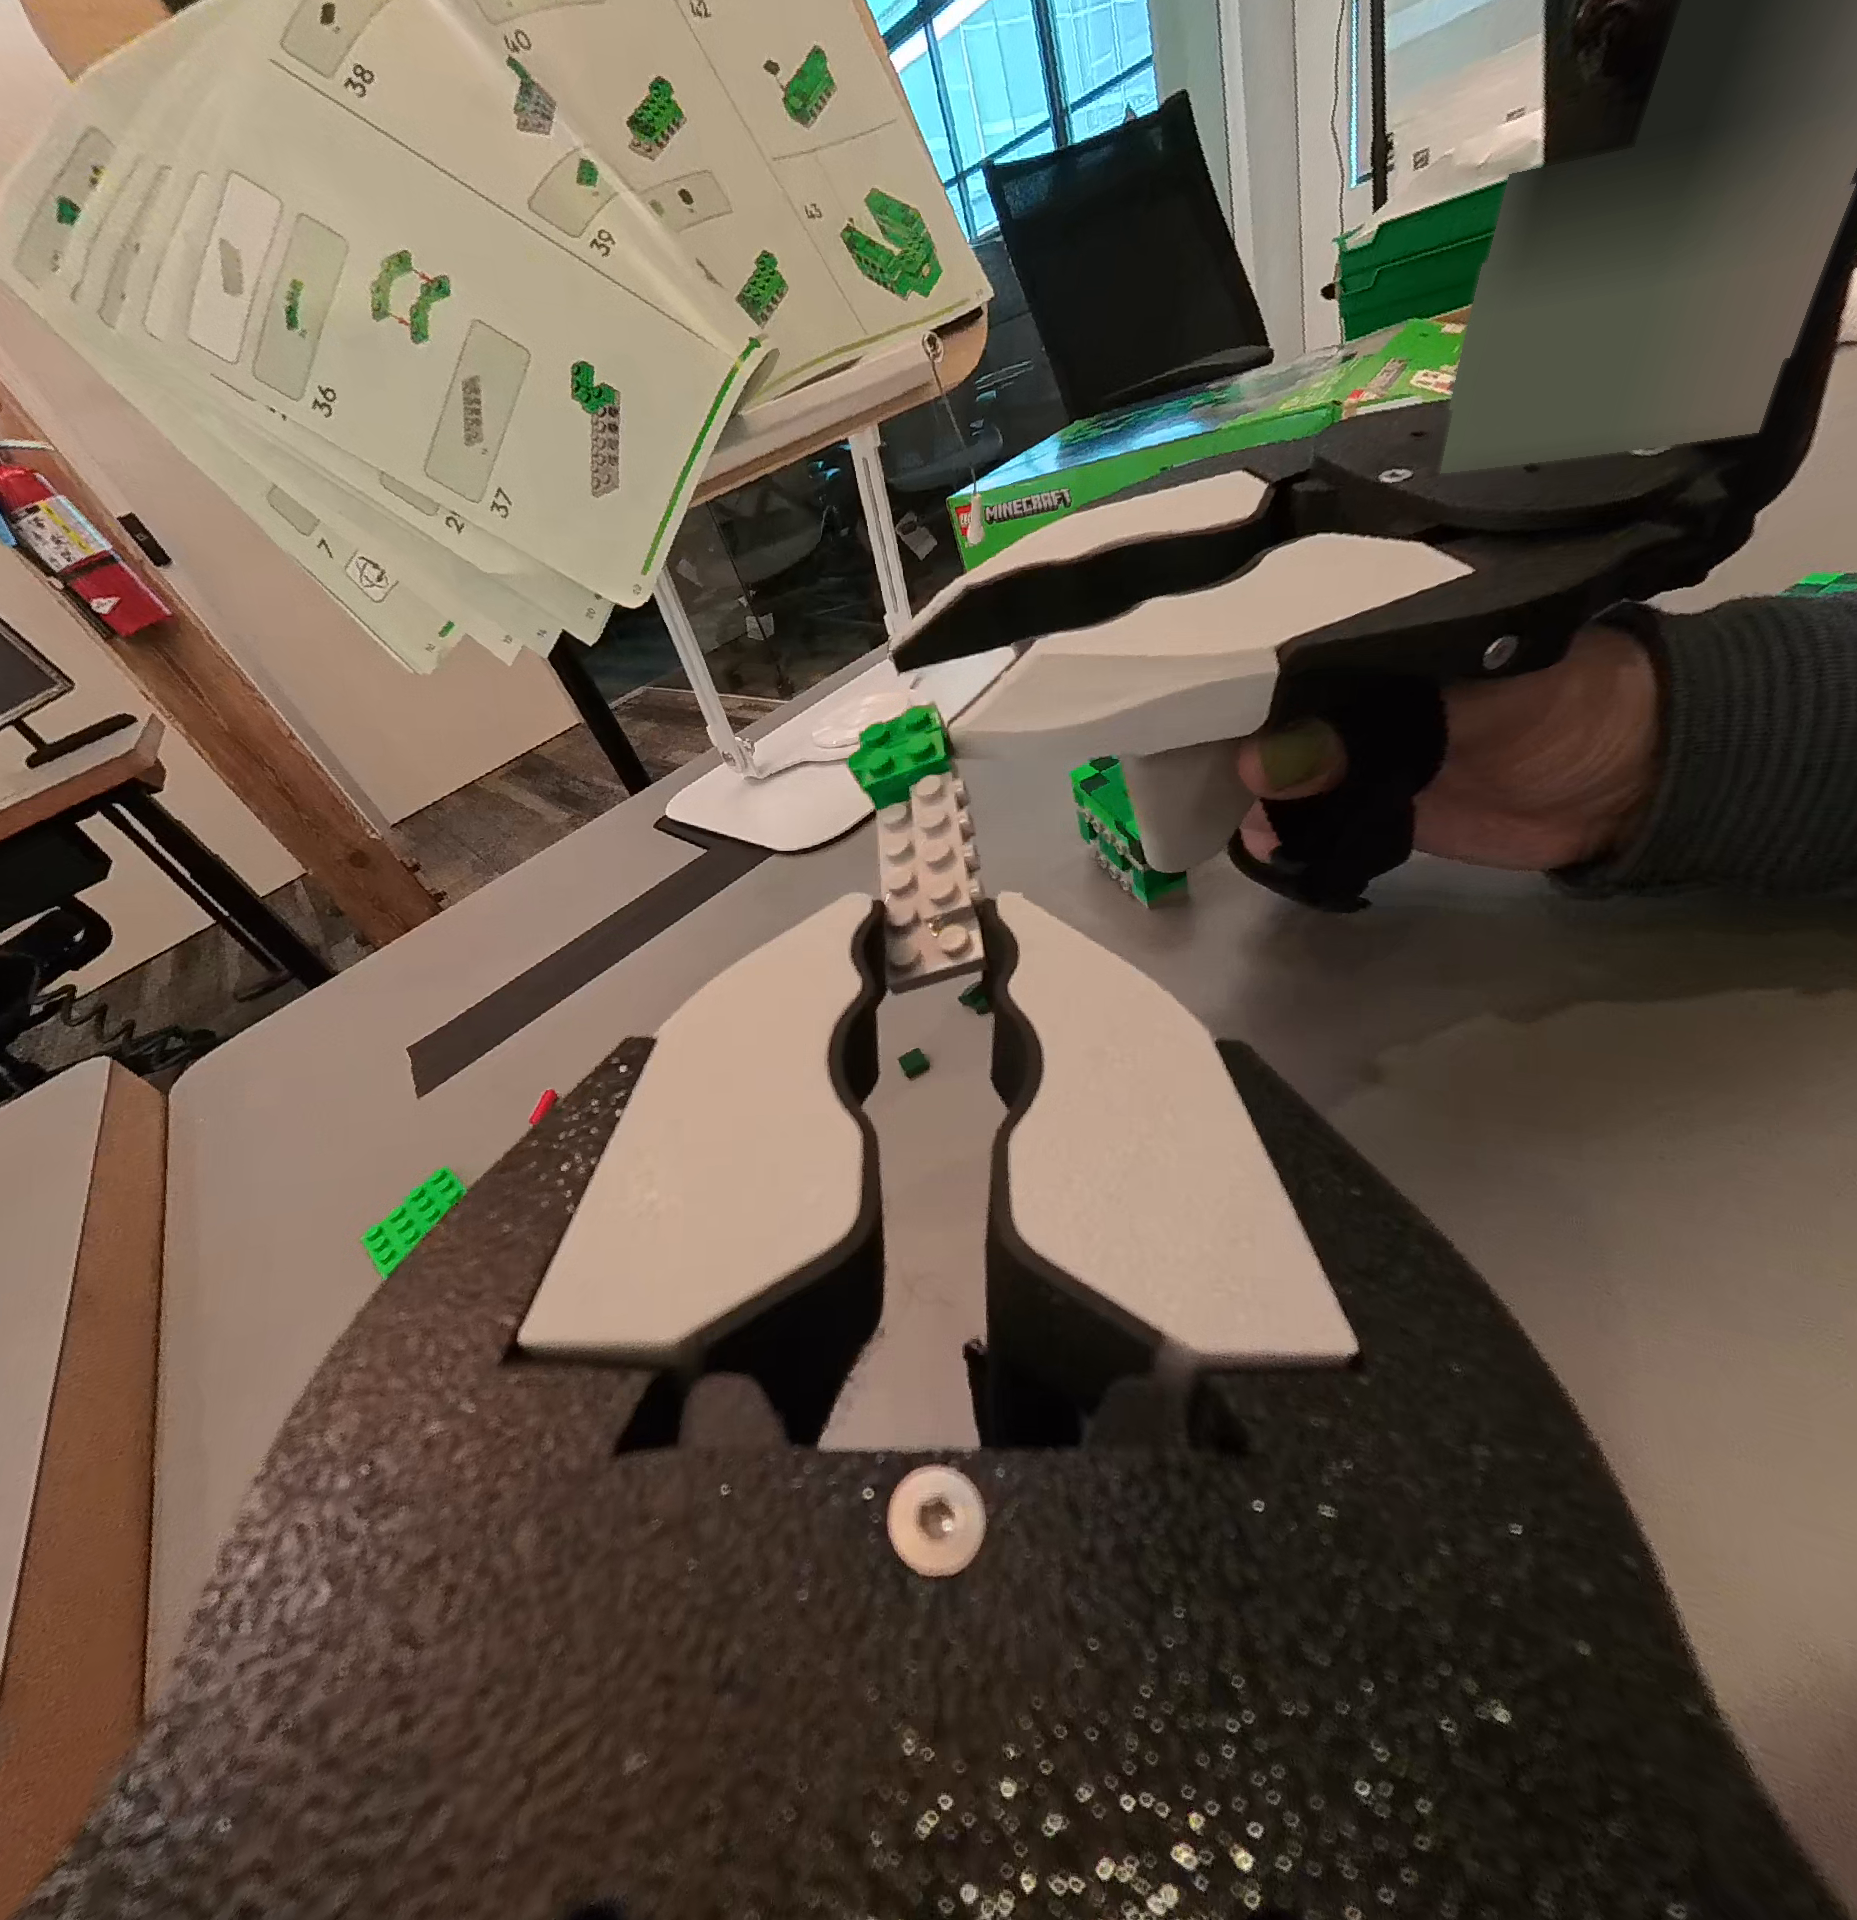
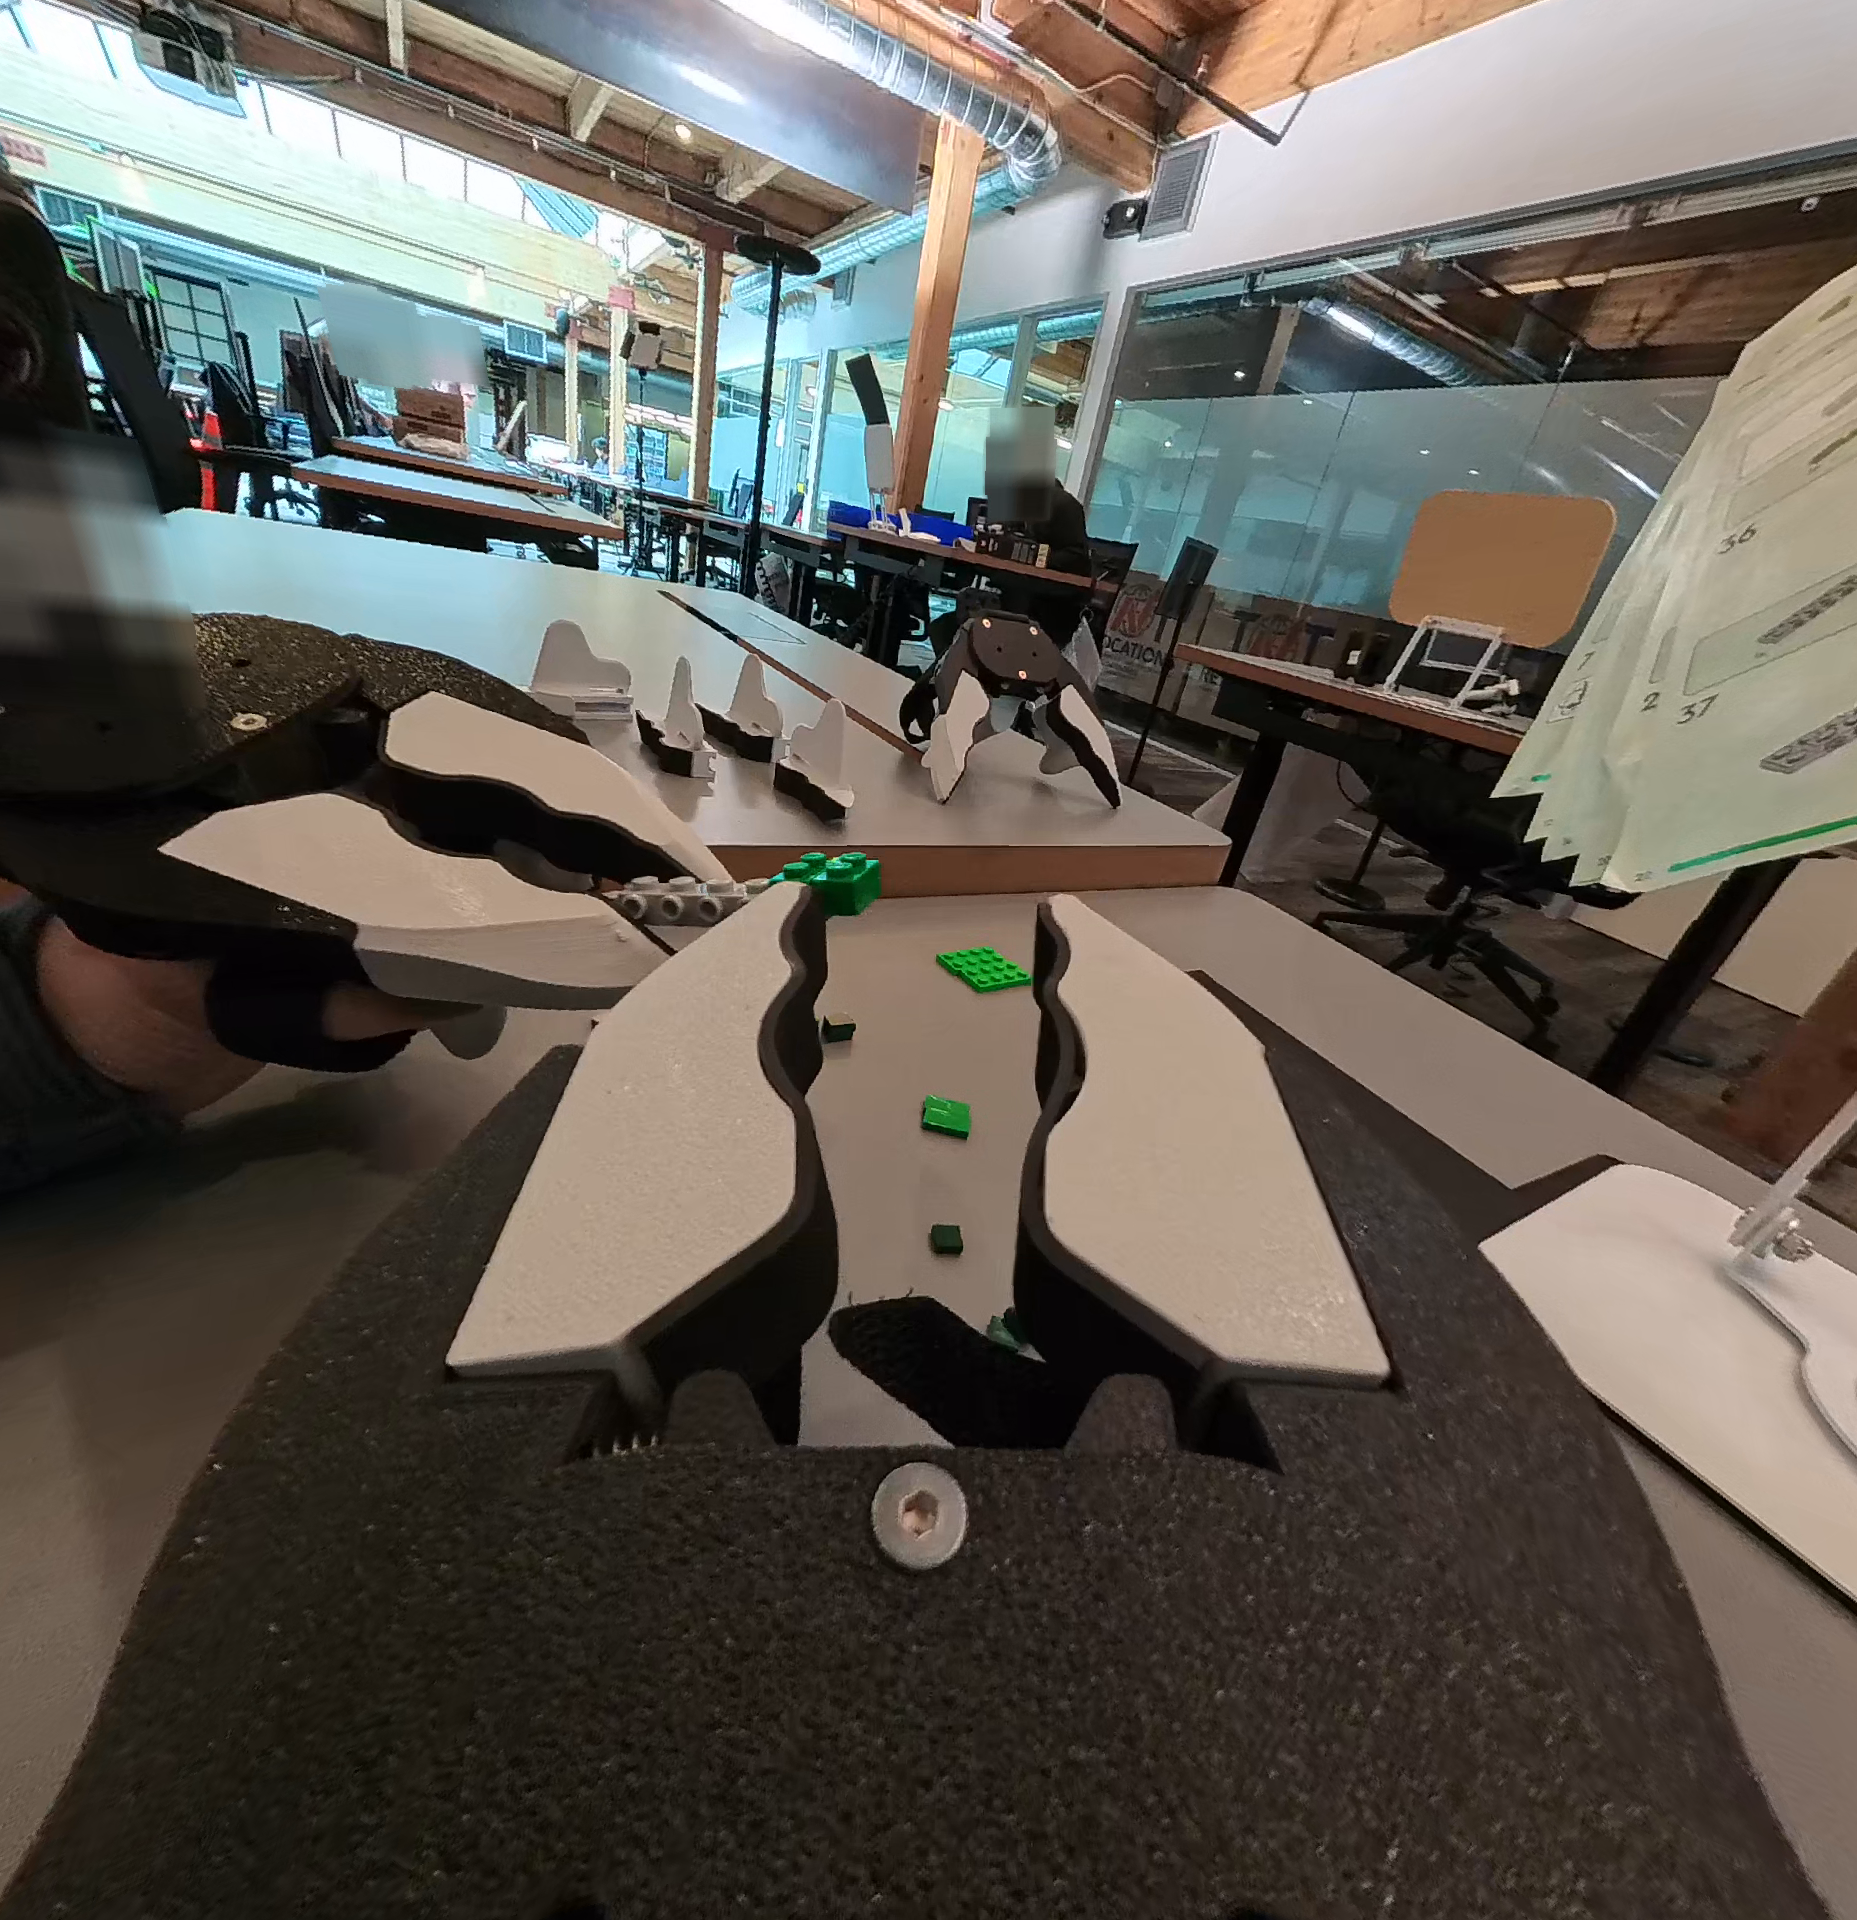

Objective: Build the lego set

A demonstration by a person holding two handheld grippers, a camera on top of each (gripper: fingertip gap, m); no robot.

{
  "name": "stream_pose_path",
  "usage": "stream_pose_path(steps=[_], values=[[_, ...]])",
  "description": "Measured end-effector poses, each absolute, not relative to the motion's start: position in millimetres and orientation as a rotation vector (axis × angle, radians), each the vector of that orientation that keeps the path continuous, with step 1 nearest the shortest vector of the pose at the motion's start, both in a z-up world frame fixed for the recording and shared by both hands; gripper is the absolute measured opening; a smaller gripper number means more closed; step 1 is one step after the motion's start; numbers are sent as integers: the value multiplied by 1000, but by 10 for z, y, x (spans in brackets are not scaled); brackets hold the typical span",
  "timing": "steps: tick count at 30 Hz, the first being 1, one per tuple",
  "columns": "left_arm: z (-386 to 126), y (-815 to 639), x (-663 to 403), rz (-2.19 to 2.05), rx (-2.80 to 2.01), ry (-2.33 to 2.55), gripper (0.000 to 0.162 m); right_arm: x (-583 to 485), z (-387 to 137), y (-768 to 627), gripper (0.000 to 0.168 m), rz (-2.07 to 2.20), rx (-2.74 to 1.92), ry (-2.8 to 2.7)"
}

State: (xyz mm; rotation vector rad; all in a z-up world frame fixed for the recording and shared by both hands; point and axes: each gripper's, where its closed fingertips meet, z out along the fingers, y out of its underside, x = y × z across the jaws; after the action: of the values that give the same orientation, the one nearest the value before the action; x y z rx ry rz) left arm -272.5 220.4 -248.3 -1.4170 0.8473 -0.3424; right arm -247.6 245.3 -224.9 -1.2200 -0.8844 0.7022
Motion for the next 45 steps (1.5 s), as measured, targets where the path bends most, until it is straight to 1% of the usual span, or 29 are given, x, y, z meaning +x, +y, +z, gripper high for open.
stream_pose_path(steps=[5, 7, 10, 16, 21, 27, 35, 41, 45], values=[[-2504, 2211, -2723, -352, -1422, 846, 17, -2451, -2259, 2483, 38, 675, -1227, -879], [-2498, 2177, -2708, -378, -1407, 866, 16, -2351, -2226, 2573, 27, 637, -1241, -807], [-2469, 2149, -2651, -400, -1390, 884, 16, -2267, -2222, 2634, 28, 665, -1263, -776], [-2539, 2184, -2619, -404, -1418, 889, 16, -2407, -2175, 2380, 33, 862, -1182, -878], [-2388, 2028, -2523, -592, -1329, 902, 16, -2513, -2141, 2182, 35, 1092, -1150, -921], [-2312, 1949, -2473, -749, -1285, 886, 16, -2495, -2064, 2139, 42, 1196, -1121, -884], [-2243, 1883, -2437, -840, -1246, 884, 16, -2481, -1997, 2093, 47, 1304, -1094, -853], [-2206, 1863, -2419, -867, -1216, 873, 16, -2484, -1966, 2062, 48, 1416, -1084, -818], [-2160, 1825, -2393, -907, -1184, 872, 16, -2473, -1904, 1993, 44, 1548, -1041, -795]])
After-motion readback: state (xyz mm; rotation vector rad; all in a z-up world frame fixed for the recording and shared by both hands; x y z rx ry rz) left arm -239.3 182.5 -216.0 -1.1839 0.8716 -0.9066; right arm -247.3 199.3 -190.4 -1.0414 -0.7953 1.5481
